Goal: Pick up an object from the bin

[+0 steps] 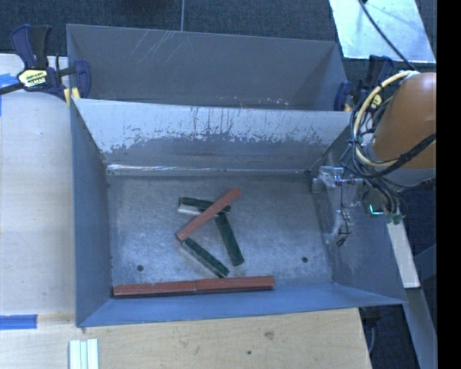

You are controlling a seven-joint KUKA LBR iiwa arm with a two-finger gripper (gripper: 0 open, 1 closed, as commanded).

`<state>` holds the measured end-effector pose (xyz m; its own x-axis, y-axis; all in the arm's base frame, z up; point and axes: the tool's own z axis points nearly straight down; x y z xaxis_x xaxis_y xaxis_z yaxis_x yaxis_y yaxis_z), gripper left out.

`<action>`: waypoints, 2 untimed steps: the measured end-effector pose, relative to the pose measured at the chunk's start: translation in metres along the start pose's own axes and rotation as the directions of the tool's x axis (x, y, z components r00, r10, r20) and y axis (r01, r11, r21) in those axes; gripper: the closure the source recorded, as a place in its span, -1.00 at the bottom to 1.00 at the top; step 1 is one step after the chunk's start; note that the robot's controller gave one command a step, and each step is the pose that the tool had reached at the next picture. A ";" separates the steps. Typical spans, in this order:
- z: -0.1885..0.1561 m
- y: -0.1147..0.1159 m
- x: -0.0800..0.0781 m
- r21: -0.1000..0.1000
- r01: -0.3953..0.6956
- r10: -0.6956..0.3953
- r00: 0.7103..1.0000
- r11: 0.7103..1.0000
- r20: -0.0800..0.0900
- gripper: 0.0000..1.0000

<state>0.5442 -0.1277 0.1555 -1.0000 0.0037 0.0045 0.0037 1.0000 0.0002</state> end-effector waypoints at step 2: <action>0.022 0.137 -0.054 0.000 0.191 -0.191 0.981 0.982 0.013 -1.00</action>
Offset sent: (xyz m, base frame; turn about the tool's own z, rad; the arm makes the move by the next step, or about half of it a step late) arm 0.0259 0.0560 -0.0529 -0.0275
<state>0.5983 0.0092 0.1335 -0.9822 -0.1877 -0.0089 -0.1878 0.9822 0.0013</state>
